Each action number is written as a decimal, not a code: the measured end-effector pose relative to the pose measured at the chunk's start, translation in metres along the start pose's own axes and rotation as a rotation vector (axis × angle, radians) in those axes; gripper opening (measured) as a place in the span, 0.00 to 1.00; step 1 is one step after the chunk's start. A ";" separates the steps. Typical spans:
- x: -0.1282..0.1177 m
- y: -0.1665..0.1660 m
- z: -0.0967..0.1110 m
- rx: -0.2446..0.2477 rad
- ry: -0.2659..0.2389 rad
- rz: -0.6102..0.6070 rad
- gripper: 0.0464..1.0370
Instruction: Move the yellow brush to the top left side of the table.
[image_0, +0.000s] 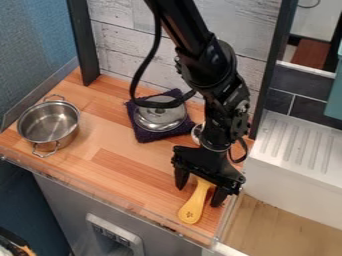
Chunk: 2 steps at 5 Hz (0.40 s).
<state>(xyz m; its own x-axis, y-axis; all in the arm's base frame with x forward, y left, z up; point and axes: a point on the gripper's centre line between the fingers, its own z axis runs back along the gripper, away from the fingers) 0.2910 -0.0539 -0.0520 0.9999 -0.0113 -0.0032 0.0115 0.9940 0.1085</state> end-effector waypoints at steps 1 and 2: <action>0.008 -0.002 -0.003 -0.011 -0.005 0.001 0.66; 0.009 -0.003 -0.003 -0.015 -0.007 0.000 0.36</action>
<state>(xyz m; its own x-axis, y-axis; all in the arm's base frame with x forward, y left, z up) 0.3001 -0.0568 -0.0559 0.9999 -0.0122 0.0035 0.0119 0.9956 0.0934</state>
